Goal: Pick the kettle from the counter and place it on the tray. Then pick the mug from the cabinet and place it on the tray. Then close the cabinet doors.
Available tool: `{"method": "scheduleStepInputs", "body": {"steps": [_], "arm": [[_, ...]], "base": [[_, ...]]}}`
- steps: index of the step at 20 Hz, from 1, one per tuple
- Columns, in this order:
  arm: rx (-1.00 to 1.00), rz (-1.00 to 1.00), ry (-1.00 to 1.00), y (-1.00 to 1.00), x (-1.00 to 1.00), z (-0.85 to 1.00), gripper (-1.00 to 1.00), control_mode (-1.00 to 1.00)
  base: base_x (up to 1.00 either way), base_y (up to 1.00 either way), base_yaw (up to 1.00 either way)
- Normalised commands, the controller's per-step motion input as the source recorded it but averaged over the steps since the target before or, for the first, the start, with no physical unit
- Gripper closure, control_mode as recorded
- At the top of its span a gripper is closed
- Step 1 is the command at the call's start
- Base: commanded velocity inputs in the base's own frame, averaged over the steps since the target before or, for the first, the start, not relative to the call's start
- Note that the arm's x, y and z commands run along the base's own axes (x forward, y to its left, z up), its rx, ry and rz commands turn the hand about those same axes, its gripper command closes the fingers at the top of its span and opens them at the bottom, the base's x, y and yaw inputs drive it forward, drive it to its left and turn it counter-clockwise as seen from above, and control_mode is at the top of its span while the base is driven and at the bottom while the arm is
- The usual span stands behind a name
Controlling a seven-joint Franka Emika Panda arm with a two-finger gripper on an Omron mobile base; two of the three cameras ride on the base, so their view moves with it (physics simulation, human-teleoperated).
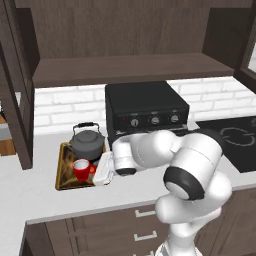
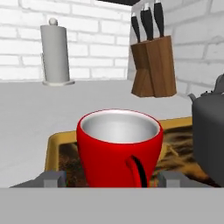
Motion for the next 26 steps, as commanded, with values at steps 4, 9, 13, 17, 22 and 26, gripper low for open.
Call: {"method": "scheduleStepInputs", "body": {"steps": [4, 9, 13, 17, 22, 26], "arm": [[0.0, 0.0, 0.0, -0.03, -0.34, 0.12, -1.0, -1.0], [0.0, 0.0, -0.03, -0.17, -0.4, 0.52, -1.0, -1.0], [0.0, -0.02, -0.09, -0.07, -0.34, 0.9, -1.0, -1.0], [0.0, -0.05, -0.03, -0.01, -0.3, 1.0, -1.0, -1.0], [0.0, -0.11, 0.0, -0.01, -0.33, 0.92, -1.0, -1.0], [0.0, -0.19, 0.05, -0.11, -0.25, 0.87, -1.0, -1.0]], "base": [[0.0, 0.0, 0.0], [0.0, 0.0, 0.0], [0.0, 0.0, 0.0], [0.0, 0.0, 0.0], [0.0, 0.0, 0.0], [0.0, 0.0, 0.0]]}}
